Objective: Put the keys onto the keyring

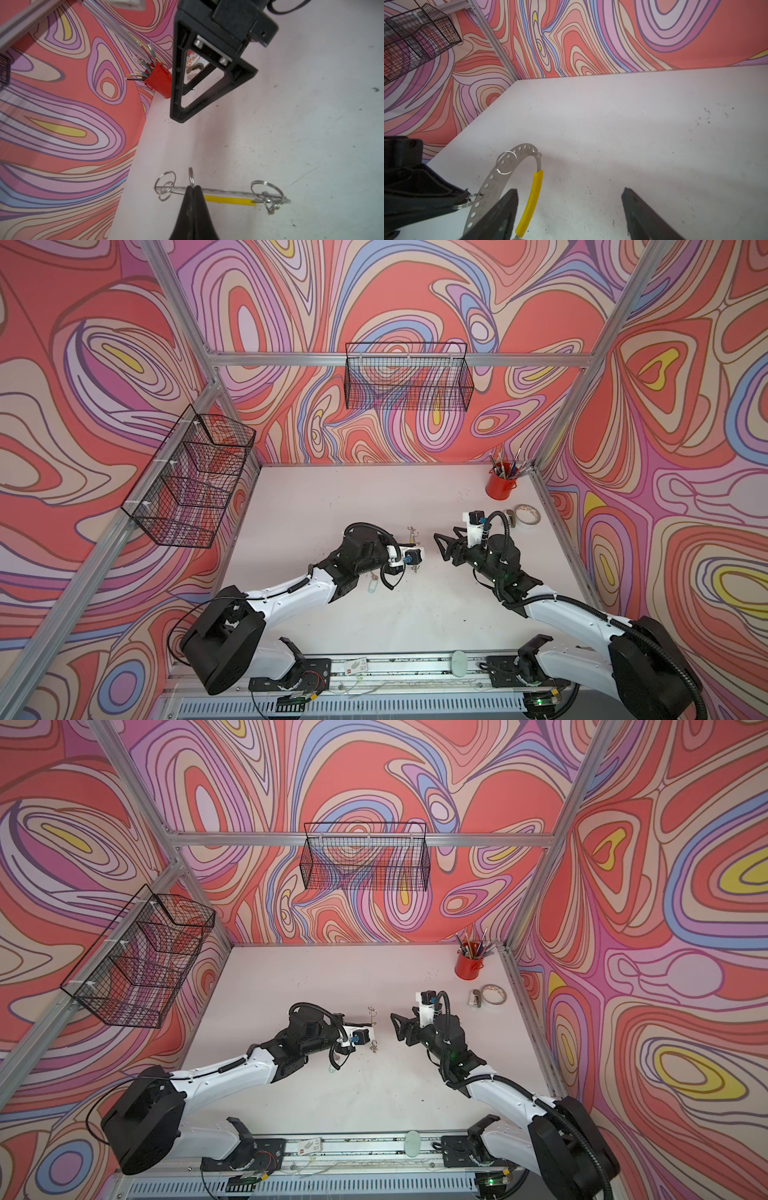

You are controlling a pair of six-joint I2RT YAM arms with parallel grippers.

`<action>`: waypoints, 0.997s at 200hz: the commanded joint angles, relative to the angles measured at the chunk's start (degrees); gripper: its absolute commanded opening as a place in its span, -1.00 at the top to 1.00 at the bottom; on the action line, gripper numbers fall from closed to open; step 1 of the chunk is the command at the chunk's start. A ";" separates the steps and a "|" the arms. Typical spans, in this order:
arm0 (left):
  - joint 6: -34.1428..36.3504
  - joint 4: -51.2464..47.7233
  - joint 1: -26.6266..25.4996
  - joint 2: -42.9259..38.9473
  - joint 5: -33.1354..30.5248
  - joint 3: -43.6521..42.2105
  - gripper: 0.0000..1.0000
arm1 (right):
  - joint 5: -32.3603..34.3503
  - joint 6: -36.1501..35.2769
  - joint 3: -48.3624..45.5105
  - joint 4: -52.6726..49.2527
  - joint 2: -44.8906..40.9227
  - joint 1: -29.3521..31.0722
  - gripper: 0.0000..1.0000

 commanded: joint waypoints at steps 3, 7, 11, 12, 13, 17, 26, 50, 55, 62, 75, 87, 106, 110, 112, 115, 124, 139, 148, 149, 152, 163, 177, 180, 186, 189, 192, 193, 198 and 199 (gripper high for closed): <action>-11.28 -4.14 2.28 -2.63 9.69 4.06 1.00 | -3.41 0.22 -1.24 2.04 -1.69 -1.02 -0.67; -12.22 -4.50 2.59 -2.74 10.75 4.09 1.00 | -4.06 0.49 -1.31 2.31 -1.90 -1.16 -0.66; -13.13 -4.61 2.88 -2.74 11.93 4.09 1.00 | -4.72 0.74 -1.41 2.67 -2.08 -1.28 -0.66; -13.46 -4.68 2.93 -2.76 12.07 4.09 1.00 | -4.90 0.80 -1.45 2.72 -2.13 -1.33 -0.66; -13.76 -4.71 3.09 -2.77 12.54 4.09 1.00 | -5.08 0.88 -1.47 2.79 -2.16 -1.36 -0.65; -14.80 -5.17 3.61 -2.78 14.15 4.22 1.00 | -5.77 1.09 -1.57 2.96 -2.27 -1.58 -0.65; -17.21 -6.57 4.93 -2.66 17.82 5.03 1.00 | -7.42 1.54 -1.34 3.03 -2.40 -1.83 -0.62; -18.54 -11.54 6.82 -1.95 22.17 7.82 1.00 | -10.71 1.57 -0.20 1.36 -2.28 -2.23 -0.52; -18.22 -12.95 7.08 -1.84 22.70 8.43 1.00 | -11.63 1.49 0.15 0.93 -2.28 -2.18 -0.51; -17.61 -15.70 7.56 -1.52 23.95 9.91 1.00 | -13.07 1.39 0.39 0.61 -2.28 -2.23 -0.49; -15.58 -22.71 8.33 -0.63 25.61 13.71 1.00 | -15.94 1.07 0.87 0.24 -2.42 -2.23 -0.47; -11.57 -30.35 8.51 0.13 26.36 17.25 1.00 | -18.67 0.46 1.15 0.16 -2.65 -2.23 -0.46; -5.58 -43.83 8.56 1.95 26.59 23.71 1.00 | -21.76 -0.21 1.28 0.30 -3.49 -2.18 -0.44; -4.51 -46.59 8.59 2.41 26.63 25.14 1.00 | -22.44 -0.39 1.44 0.30 -3.66 -2.18 -0.43; -3.95 -47.88 8.60 2.65 26.63 25.61 1.00 | -22.71 -0.50 1.48 0.24 -3.79 -2.18 -0.42; -3.64 -49.95 8.61 3.07 26.75 26.96 1.00 | -23.27 -0.70 1.54 0.18 -3.85 -2.22 -0.42; 0.35 -55.85 8.61 4.30 26.69 30.11 1.00 | -24.52 -1.60 2.08 -0.55 -3.99 -2.18 -0.40; 3.81 -63.78 8.61 6.40 26.35 35.21 1.00 | -26.31 -2.76 3.30 -2.23 -3.81 -2.18 -0.33; 5.71 -67.80 8.61 7.75 25.84 38.07 1.00 | -27.55 -3.00 4.22 -2.80 -3.67 -2.09 -0.30; 5.80 -68.13 8.61 7.93 25.75 38.39 1.00 | -27.70 -3.00 4.27 -2.83 -3.63 -2.09 -0.30; 6.01 -69.14 8.61 8.32 25.49 39.18 1.00 | -28.11 -2.92 4.44 -2.81 -3.60 -2.09 -0.30; 7.27 -72.42 8.61 9.62 25.05 42.34 1.00 | -29.81 -2.66 5.00 -2.42 -3.33 -2.09 -0.27; 8.28 -75.10 8.61 10.73 24.75 44.94 1.00 | -31.44 -2.63 5.97 -2.50 -3.02 -1.67 -0.25; 8.42 -75.71 8.61 10.97 24.64 45.55 1.00 | -31.67 -2.66 6.12 -2.55 -3.05 -1.45 -0.24; 8.80 -77.03 8.61 11.61 24.45 46.84 1.00 | -31.87 -2.65 6.41 -2.42 -2.91 -1.16 -0.23; 8.99 -77.77 8.61 11.97 24.39 47.47 1.00 | -32.01 -2.65 6.56 -2.37 -2.90 -1.09 -0.23; 9.16 -78.43 8.61 12.31 24.39 48.15 1.00 | -32.17 -2.65 6.71 -2.33 -2.81 -0.94 -0.23; 9.20 -78.64 8.56 12.41 24.33 48.36 1.00 | -32.20 -2.65 6.74 -2.33 -2.76 -0.86 -0.23; 9.44 -79.82 8.52 12.99 24.26 49.45 1.00 | -32.49 -2.72 7.07 -2.37 -2.53 -0.61 -0.22; 9.47 -80.03 8.48 13.10 24.21 49.67 1.00 | -32.54 -2.73 7.14 -2.39 -2.49 -0.51 -0.22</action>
